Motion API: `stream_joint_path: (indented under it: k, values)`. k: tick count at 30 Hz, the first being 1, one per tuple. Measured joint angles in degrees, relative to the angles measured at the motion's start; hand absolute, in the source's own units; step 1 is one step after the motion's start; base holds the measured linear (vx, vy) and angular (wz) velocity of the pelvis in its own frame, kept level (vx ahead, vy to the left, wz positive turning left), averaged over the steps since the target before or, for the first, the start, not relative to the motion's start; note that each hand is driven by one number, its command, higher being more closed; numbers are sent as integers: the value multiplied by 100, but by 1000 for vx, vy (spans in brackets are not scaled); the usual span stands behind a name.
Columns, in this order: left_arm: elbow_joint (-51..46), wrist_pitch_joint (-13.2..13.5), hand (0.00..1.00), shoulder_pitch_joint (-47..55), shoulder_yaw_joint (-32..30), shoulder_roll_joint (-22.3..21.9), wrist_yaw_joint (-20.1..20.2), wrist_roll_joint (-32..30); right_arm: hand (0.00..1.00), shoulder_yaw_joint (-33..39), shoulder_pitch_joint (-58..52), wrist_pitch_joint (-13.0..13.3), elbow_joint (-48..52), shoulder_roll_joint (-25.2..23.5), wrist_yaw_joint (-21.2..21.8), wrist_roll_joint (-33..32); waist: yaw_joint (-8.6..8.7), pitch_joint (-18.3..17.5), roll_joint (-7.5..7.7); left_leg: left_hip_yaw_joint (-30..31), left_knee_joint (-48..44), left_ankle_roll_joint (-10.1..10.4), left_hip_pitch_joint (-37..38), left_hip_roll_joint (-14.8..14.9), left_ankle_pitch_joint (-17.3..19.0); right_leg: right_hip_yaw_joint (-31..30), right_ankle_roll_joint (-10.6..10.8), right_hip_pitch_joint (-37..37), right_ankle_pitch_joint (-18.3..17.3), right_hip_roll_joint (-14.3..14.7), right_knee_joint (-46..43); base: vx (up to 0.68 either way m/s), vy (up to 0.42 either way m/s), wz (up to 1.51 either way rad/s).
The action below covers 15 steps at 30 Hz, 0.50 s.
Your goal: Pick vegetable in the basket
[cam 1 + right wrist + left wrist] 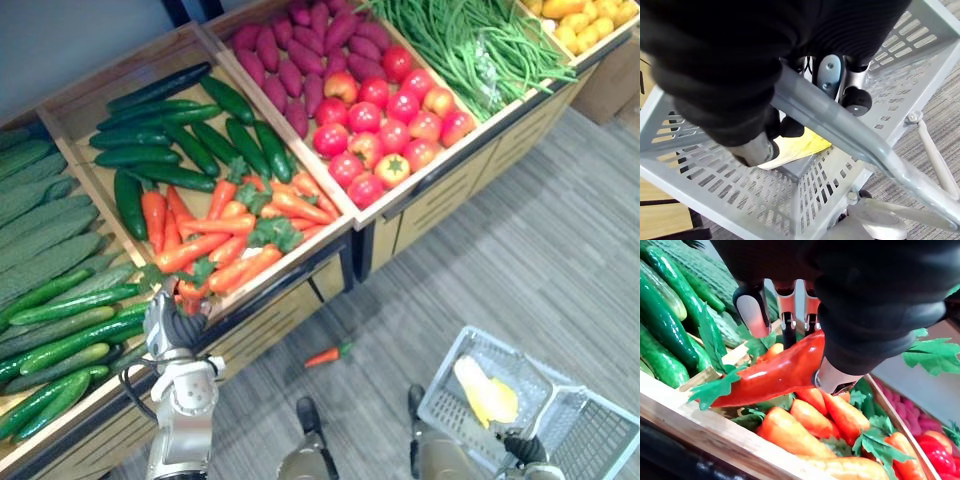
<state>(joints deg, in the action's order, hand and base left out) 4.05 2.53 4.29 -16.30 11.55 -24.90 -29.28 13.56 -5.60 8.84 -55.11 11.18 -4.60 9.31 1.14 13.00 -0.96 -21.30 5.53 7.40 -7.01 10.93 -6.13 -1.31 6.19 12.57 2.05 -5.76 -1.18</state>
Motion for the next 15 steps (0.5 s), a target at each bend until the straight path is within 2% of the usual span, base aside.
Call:
stream_joint_path:
  k: [8,15]
  values:
    - [-441,135,100,163,-3,-290,-404,186,100,-50,-21,38,-2,-55,-99,130,1,-113,7,-8,4,7,5,5,5,-14,4,1,1,2,-4,0,0,0]
    - [-560,184,100,142,2,-339,-828,182,100,-62,-57,128,-68,-97,-245,188,6,-190,17,-18,15,15,-2,17,9,-41,15,8,9,15,7,0,0,0]
